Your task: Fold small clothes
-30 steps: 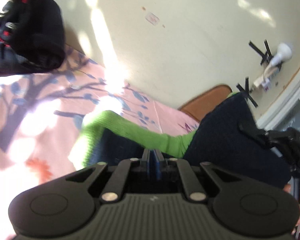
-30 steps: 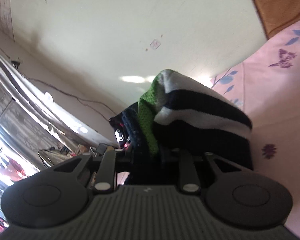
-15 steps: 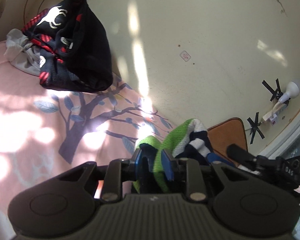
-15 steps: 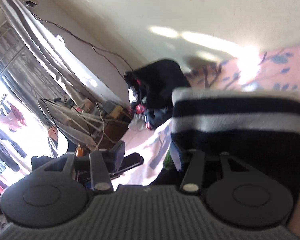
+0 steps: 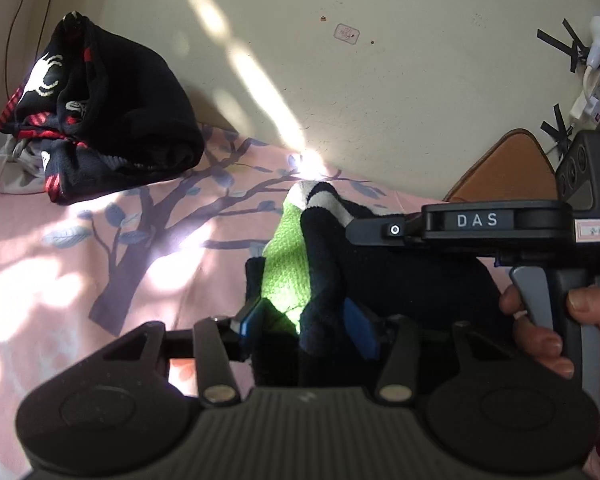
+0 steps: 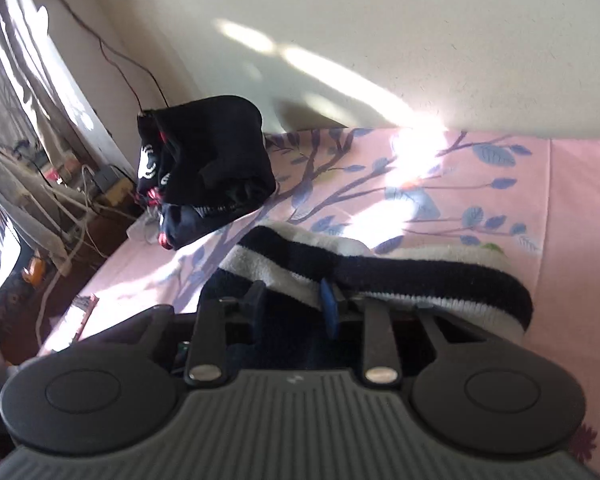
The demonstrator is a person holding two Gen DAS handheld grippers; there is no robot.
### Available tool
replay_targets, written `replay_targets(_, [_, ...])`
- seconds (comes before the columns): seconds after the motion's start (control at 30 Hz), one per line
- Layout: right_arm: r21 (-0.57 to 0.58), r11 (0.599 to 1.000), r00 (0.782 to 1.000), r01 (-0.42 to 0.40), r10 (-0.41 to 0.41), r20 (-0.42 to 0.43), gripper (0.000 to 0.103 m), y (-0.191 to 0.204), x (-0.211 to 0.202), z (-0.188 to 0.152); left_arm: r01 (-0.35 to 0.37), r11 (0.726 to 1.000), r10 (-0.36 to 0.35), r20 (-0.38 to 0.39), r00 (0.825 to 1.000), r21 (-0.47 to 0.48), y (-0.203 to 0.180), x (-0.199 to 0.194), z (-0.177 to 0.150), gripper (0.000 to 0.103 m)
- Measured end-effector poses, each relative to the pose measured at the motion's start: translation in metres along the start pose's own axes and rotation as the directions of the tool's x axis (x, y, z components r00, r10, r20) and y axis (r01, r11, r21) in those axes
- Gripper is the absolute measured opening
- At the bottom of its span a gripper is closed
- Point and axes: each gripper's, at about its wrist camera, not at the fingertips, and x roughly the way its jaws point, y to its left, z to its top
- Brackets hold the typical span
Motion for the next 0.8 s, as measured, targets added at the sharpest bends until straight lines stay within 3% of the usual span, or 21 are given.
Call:
replay_targets(0.1, [-0.013,1.000,1.000,-0.011,0.010,-0.014,0.033,-0.002,-0.011,0.001,0.021,0.999,-0.022,-0.025,0.999,-0.047,0.006,-0.002,0.005,0.048])
replay_targets(0.17, [0.043,0.996,0.997,-0.075,0.073,0.037,0.038,-0.010,-0.038,-0.004,0.025,0.999,-0.026,-0.011,1.000,-0.047,0.008,-0.012,0.009,0.047])
replay_targets(0.2, [0.069,0.991,0.990,-0.118,0.111,0.087,0.043,-0.015,-0.056,-0.008,0.023,0.999,-0.023,0.005,1.000,-0.046,0.009,-0.019,0.011,0.052])
replay_targets(0.23, [0.087,0.986,0.981,-0.145,0.131,0.146,0.061,-0.019,-0.075,-0.014,0.022,0.998,-0.021,0.016,1.000,-0.053,0.012,-0.024,0.013,0.056])
replay_targets(0.27, [0.107,0.985,0.970,-0.138,0.112,0.216,0.078,-0.023,-0.092,-0.020,0.025,0.997,-0.024,0.018,1.000,-0.077,0.018,-0.027,0.016,0.066])
replay_targets(0.3, [0.128,0.985,0.964,-0.115,0.080,0.253,0.085,-0.029,-0.107,-0.028,0.044,0.994,-0.044,0.007,0.999,-0.105,0.024,-0.027,0.018,0.079])
replay_targets(0.33, [0.151,0.985,0.964,-0.088,0.046,0.262,0.088,-0.037,-0.117,-0.037,0.080,0.987,-0.082,-0.010,0.997,-0.138,0.030,-0.024,0.020,0.084])
replay_targets(0.43, [0.230,0.972,0.981,-0.042,-0.003,0.193,0.088,-0.059,-0.118,-0.061,0.165,0.963,-0.183,-0.069,0.981,-0.213,0.037,-0.010,0.019,0.085])
replay_targets(0.5, [0.280,0.959,0.991,-0.046,0.009,0.133,0.088,-0.069,-0.106,-0.073,0.207,0.947,-0.239,-0.108,0.965,-0.245,0.035,0.002,0.014,0.086])
replay_targets(0.6, [0.296,0.946,0.990,-0.134,0.116,0.076,0.087,-0.065,-0.078,-0.078,0.208,0.944,-0.250,-0.146,0.957,-0.255,0.029,0.015,0.002,0.083])
replay_targets(0.63, [0.275,0.949,0.987,-0.157,0.142,0.072,0.086,-0.058,-0.068,-0.076,0.211,0.946,-0.247,-0.124,0.961,-0.247,0.027,0.013,-0.001,0.083])
replay_targets(0.67, [0.263,0.949,0.985,-0.174,0.166,0.053,0.079,-0.052,-0.057,-0.072,0.211,0.946,-0.244,-0.114,0.963,-0.245,0.026,0.013,-0.004,0.081])
replay_targets(0.73, [0.224,0.966,0.991,-0.132,0.123,0.050,0.073,-0.039,-0.046,-0.063,0.198,0.950,-0.229,-0.108,0.967,-0.243,0.020,0.013,-0.007,0.071])
replay_targets(0.8, [0.200,0.973,0.993,-0.112,0.102,0.057,0.055,-0.034,-0.044,-0.053,0.159,0.957,-0.191,-0.116,0.975,-0.241,0.016,0.015,-0.004,0.061])
